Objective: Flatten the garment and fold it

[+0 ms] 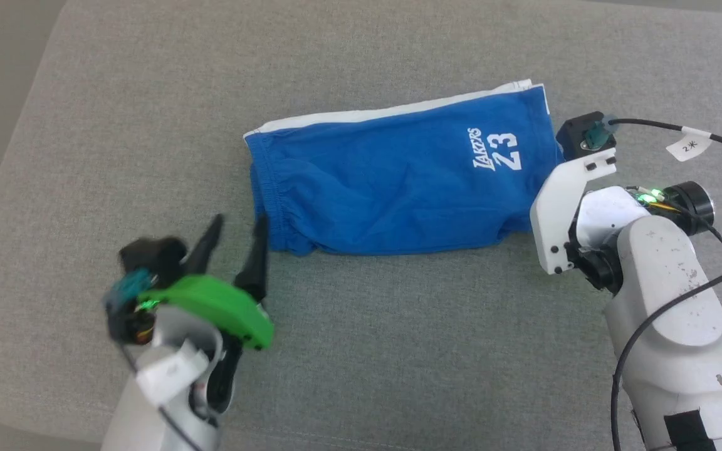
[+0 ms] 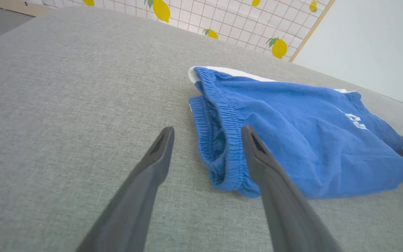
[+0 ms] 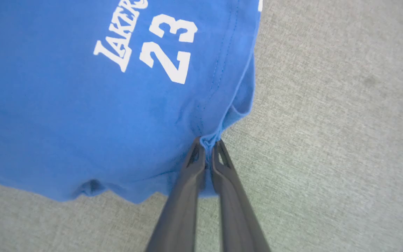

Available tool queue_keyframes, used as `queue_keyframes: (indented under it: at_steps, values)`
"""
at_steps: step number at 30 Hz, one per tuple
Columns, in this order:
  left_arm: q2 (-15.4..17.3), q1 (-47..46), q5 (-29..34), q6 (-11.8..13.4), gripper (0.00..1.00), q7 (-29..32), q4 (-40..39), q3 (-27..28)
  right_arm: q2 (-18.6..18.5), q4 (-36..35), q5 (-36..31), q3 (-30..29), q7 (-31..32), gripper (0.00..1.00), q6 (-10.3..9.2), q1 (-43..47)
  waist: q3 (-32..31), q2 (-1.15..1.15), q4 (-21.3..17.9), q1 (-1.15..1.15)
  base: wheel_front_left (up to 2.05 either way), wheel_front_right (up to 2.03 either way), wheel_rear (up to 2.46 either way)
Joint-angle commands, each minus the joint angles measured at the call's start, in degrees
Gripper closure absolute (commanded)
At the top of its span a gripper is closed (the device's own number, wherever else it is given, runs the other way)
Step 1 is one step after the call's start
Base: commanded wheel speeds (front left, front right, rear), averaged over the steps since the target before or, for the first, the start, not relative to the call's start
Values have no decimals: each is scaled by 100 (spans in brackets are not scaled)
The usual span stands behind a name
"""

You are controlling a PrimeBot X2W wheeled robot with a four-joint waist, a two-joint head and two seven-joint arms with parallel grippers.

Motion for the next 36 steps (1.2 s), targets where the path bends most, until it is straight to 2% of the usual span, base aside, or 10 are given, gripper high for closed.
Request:
queue_keyframes:
  at_steps: [1,5,9,13,21,22,23,24,29,36]
  values:
    - [-44,-171,-93,98,0,466,-55,-78,-14,-54,39,12,-9,100,-11,85,-38,0,-13,0,0,0,0]
    - [0,-374,-106,414,0,1827,-370,-278,-42,-163,79,43,36,100,-11,141,-33,0,-39,0,0,0,0]
    - [199,-582,77,749,0,2799,-436,-358,-45,-261,133,76,93,100,-11,170,51,0,-92,0,0,0,0]
    - [323,-816,170,884,0,3199,-246,-373,-44,-350,156,96,129,100,-11,174,161,0,-147,0,0,0,0]
    - [421,-1098,100,833,0,3540,545,-428,-34,-451,210,177,141,100,-11,135,362,0,-285,0,0,0,0]
    - [424,-1107,85,805,20,3557,600,-444,-33,-456,215,188,141,100,-11,134,374,0,-291,0,0,0,0]
    - [436,-1110,75,773,94,3580,664,-466,-32,-459,223,203,141,100,-11,132,384,0,-299,0,0,0,0]
    - [438,-1102,49,740,100,3620,709,-483,-31,-461,230,214,139,100,-11,130,389,0,-304,0,0,0,0]
    - [396,-1062,-206,598,100,3682,756,-436,-28,-457,271,240,105,100,-11,144,317,0,-280,0,0,0,0]
    - [438,-940,-500,475,100,3784,504,-324,-141,-650,558,176,206,100,-11,445,-95,0,-179,0,0,0,0]
